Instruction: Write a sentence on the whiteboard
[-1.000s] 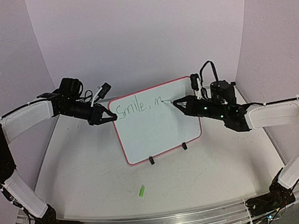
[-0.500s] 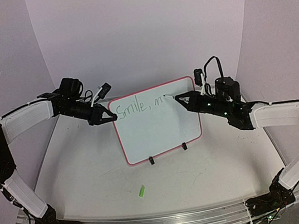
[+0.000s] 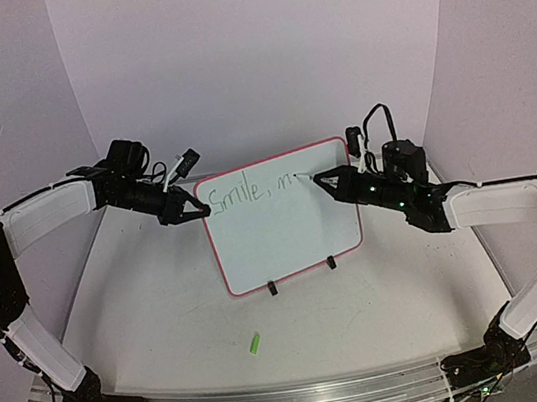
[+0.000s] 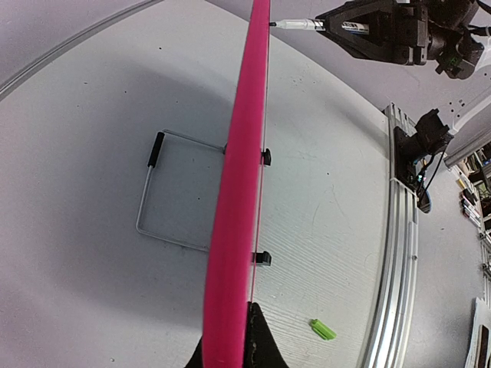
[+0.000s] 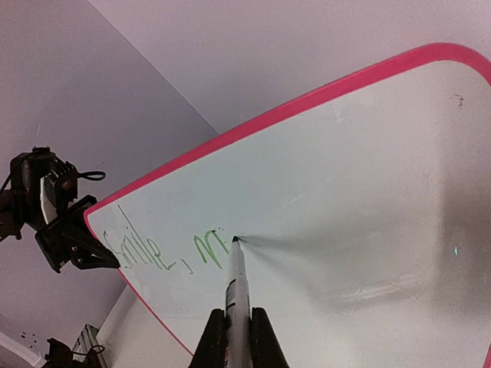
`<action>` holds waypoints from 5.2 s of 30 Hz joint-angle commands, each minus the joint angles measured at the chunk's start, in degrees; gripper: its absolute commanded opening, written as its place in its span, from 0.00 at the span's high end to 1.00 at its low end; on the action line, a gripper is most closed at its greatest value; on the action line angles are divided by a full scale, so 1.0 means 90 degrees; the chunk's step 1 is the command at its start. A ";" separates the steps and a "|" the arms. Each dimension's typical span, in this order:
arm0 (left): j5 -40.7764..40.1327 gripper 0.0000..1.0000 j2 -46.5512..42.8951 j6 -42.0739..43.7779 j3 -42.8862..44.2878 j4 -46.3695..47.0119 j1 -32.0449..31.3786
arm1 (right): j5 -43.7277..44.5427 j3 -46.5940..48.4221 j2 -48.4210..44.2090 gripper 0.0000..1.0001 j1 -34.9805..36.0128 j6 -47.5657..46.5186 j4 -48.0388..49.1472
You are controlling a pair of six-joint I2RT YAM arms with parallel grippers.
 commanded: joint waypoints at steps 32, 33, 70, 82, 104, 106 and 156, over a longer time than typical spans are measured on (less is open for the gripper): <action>-0.0818 1.00 -0.0042 0.0508 0.0052 -0.0026 0.0034 | -0.0111 -0.0068 0.0032 1.00 -0.0071 -0.0096 -0.0012; -0.0816 1.00 -0.0041 0.0507 0.0056 -0.0027 0.0031 | -0.0066 -0.0067 0.0014 1.00 -0.0071 -0.0106 -0.0030; -0.0824 1.00 -0.0023 0.0509 0.0056 -0.0039 0.0034 | 0.0300 0.0200 -0.0079 1.00 -0.0069 -0.0186 -0.0034; -0.0826 1.00 -0.0014 0.0509 0.0056 -0.0037 0.0034 | 0.0339 -0.0135 -0.0089 1.00 -0.0070 -0.0098 -0.0041; -0.0826 1.00 -0.0022 0.0512 0.0056 -0.0032 0.0033 | 0.0301 0.0323 -0.0407 1.00 -0.0071 -0.0278 -0.0152; -0.0826 1.00 -0.0018 0.0509 0.0057 -0.0032 0.0032 | 0.0293 0.0454 -0.0309 1.00 -0.0071 -0.0306 -0.0152; -0.0825 1.00 0.0023 0.0513 0.0066 -0.0032 0.0034 | 0.0607 0.0099 -0.0374 1.00 -0.0071 -0.0124 -0.0221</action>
